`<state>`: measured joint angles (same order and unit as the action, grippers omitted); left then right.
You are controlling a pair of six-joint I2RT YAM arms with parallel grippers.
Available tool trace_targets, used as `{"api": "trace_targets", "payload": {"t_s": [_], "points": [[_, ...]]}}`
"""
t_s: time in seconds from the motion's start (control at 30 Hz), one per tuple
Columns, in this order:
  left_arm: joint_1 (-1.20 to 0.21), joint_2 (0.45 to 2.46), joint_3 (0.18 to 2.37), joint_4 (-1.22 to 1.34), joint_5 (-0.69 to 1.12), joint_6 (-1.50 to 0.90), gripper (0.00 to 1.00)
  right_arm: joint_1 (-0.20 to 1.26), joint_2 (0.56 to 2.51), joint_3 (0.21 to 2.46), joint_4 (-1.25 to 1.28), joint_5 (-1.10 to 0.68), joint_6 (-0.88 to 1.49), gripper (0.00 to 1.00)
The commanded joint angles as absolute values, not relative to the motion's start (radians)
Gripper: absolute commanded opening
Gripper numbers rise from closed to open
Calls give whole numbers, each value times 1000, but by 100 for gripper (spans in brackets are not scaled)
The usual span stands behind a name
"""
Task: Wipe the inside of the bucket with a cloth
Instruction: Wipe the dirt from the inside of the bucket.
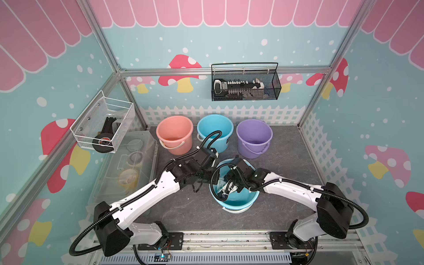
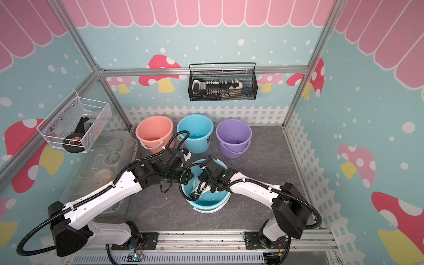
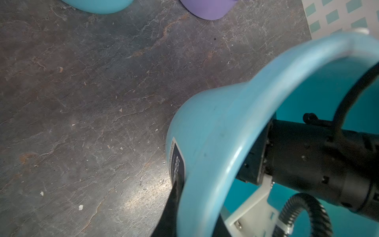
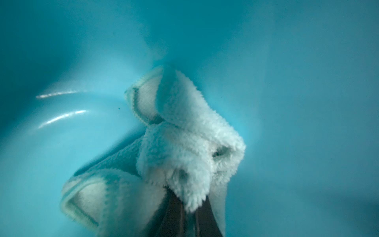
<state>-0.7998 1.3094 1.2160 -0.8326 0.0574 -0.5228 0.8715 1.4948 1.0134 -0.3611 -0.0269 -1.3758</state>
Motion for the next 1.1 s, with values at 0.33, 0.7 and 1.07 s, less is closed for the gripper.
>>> {"api": "trace_targets", "payload": {"t_s": [0.33, 0.7, 1.07], "points": [[-776, 1342, 1258, -779, 55, -539, 0, 925, 1257, 1152, -607, 181, -1307, 0], [-775, 1356, 1263, -784, 53, -547, 0, 997, 1224, 1259, -736, 456, -1465, 0], [-774, 1331, 1267, -784, 70, -561, 0, 990, 1386, 1158, -654, 428, -1450, 0]]}}
